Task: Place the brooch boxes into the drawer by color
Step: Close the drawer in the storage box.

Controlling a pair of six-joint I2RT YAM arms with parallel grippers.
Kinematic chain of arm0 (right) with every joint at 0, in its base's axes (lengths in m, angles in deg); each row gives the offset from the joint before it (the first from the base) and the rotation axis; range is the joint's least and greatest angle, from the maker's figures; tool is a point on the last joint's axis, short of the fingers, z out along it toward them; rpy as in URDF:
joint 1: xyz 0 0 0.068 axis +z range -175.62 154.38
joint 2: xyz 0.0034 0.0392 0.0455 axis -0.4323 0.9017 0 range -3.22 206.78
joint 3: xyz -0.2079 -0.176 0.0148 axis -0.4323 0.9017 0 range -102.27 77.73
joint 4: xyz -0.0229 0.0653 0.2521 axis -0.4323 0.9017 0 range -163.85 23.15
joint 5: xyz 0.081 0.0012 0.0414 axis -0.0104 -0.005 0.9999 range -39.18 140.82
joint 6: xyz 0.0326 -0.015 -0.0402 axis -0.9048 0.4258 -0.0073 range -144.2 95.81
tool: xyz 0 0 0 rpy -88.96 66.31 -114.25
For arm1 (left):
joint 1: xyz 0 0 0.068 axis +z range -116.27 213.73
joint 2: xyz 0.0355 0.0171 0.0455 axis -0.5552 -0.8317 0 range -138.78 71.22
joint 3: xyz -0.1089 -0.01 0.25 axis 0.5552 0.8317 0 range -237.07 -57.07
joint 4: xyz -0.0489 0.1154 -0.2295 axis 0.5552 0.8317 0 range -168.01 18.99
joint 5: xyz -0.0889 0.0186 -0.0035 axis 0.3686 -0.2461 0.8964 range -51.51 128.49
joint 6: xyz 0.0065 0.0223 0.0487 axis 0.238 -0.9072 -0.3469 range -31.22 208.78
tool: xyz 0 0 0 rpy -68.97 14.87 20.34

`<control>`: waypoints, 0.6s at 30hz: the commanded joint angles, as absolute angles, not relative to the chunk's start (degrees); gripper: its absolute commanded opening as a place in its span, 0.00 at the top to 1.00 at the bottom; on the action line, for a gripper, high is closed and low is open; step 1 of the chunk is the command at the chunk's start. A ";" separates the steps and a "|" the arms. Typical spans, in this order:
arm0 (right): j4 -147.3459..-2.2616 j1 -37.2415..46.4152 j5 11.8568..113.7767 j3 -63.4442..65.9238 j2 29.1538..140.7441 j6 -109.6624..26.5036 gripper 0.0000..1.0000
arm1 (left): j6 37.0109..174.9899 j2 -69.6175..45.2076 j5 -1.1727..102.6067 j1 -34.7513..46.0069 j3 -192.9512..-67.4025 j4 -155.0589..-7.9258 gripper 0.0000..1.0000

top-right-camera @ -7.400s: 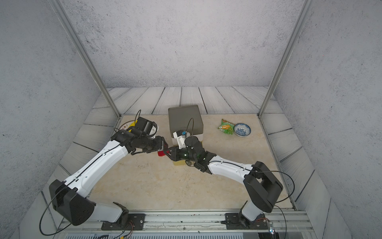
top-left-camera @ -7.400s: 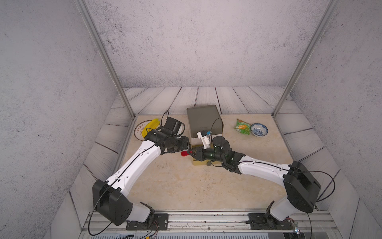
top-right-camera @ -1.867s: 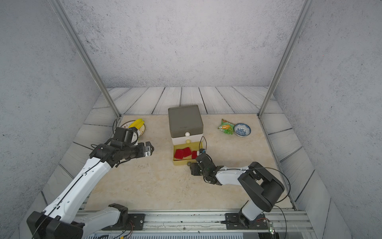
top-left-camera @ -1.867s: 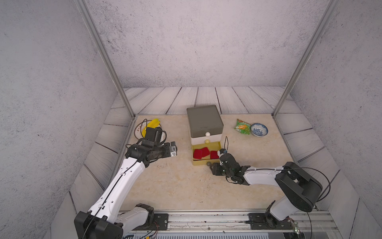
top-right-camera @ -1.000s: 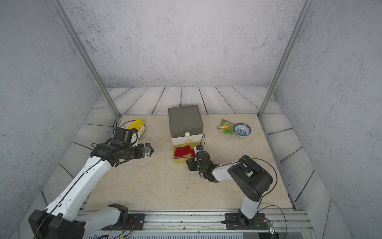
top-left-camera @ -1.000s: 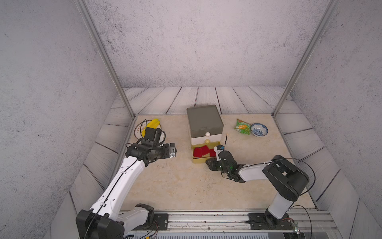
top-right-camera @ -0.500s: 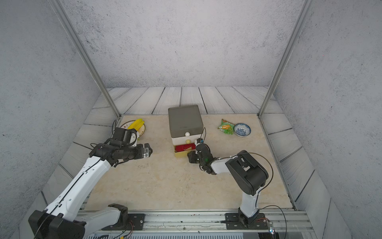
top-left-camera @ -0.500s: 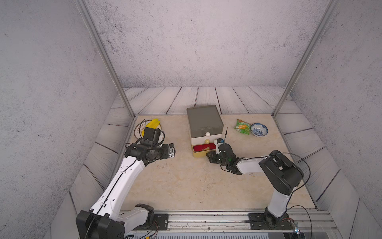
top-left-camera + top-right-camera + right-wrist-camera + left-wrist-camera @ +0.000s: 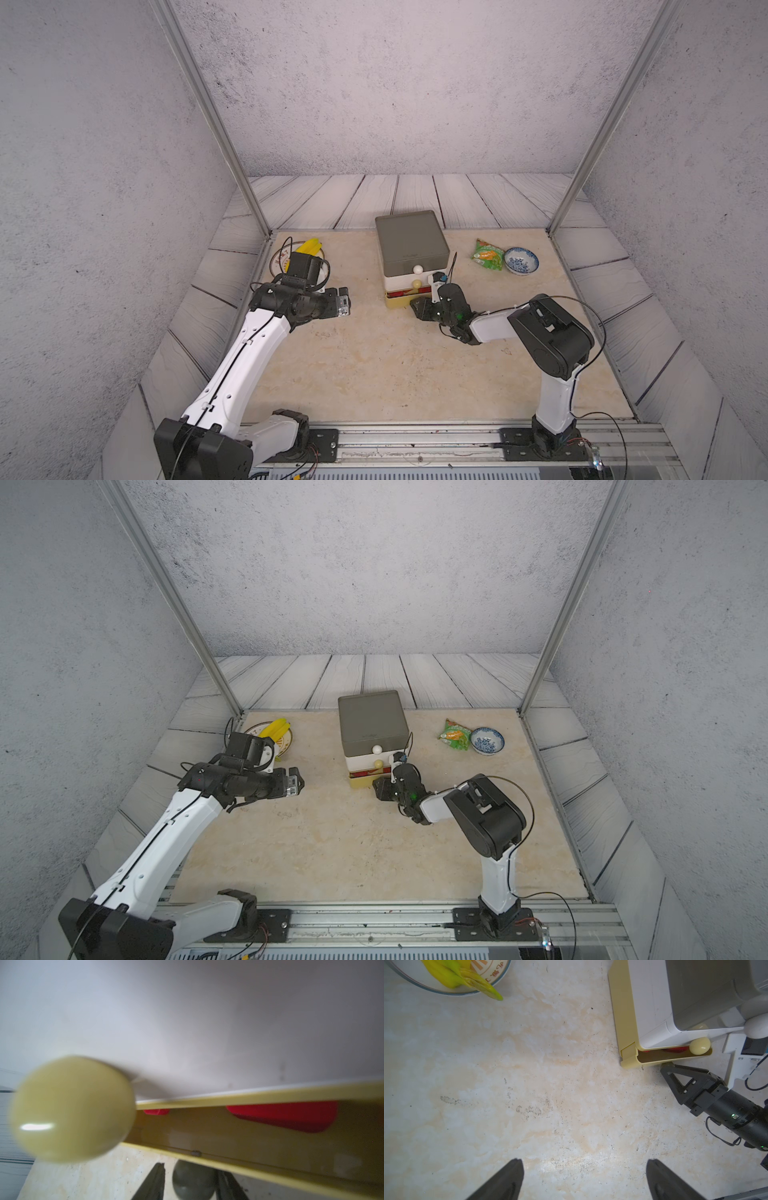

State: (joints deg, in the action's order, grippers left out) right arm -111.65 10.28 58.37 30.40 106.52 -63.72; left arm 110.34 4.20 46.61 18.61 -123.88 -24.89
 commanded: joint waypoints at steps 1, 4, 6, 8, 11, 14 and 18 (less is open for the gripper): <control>-118.74 9.73 57.64 33.57 103.43 -65.12 0.47 | 109.08 5.05 45.86 19.31 -125.37 -23.03 0.02; -117.41 9.72 56.67 36.87 99.38 -64.84 0.42 | 109.19 4.88 46.35 19.43 -125.39 -24.06 0.01; -116.72 9.80 55.80 39.17 96.92 -64.24 0.43 | 108.94 4.59 46.65 19.40 -125.48 -24.81 0.01; -115.52 9.55 53.64 41.56 94.36 -64.27 0.52 | 108.30 3.91 46.86 19.40 -126.38 -24.43 0.01; -114.52 8.13 51.82 44.59 91.57 -66.26 0.75 | 107.47 3.11 46.36 19.44 -127.78 -23.29 0.02; -111.76 5.82 54.43 44.50 89.98 -67.37 0.94 | 106.97 3.20 44.34 19.48 -128.17 -23.72 0.02; -108.91 4.09 54.86 44.14 88.95 -66.81 1.00 | 107.24 2.60 43.59 19.43 -128.38 -25.45 0.01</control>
State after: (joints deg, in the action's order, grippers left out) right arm -111.24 4.80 54.92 44.32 90.19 -66.61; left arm 108.03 3.26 45.08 18.98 -126.96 -24.67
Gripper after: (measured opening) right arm 0.043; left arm 0.986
